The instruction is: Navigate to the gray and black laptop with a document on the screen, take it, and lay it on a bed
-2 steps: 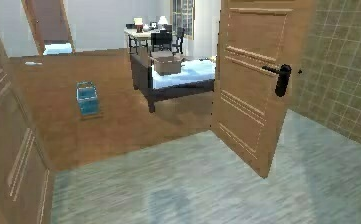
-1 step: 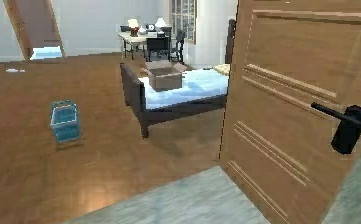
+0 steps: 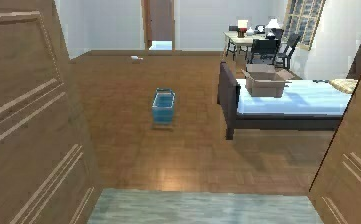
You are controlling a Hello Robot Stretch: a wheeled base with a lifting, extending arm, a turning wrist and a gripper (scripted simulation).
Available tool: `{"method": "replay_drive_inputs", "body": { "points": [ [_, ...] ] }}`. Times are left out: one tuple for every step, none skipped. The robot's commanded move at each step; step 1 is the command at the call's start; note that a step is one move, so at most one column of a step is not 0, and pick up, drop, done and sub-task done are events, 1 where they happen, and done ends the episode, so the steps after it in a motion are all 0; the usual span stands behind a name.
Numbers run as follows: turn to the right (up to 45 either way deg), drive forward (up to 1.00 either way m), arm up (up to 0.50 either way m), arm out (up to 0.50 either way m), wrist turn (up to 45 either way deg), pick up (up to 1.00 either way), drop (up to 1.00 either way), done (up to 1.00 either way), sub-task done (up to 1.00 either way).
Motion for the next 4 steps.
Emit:
{"method": "replay_drive_inputs", "body": {
  "points": [
    [0.0,0.85,0.00,0.00,0.0,0.00,0.00,0.00,0.00],
    [-15.0,0.00,0.00,0.00,0.0,0.00,0.00,0.00,0.00],
    [0.0,0.75,0.00,0.00,0.0,0.00,0.00,0.00,0.00],
    [-27.0,0.00,0.00,0.00,0.0,0.00,0.00,0.00,0.00]
  ]
}}
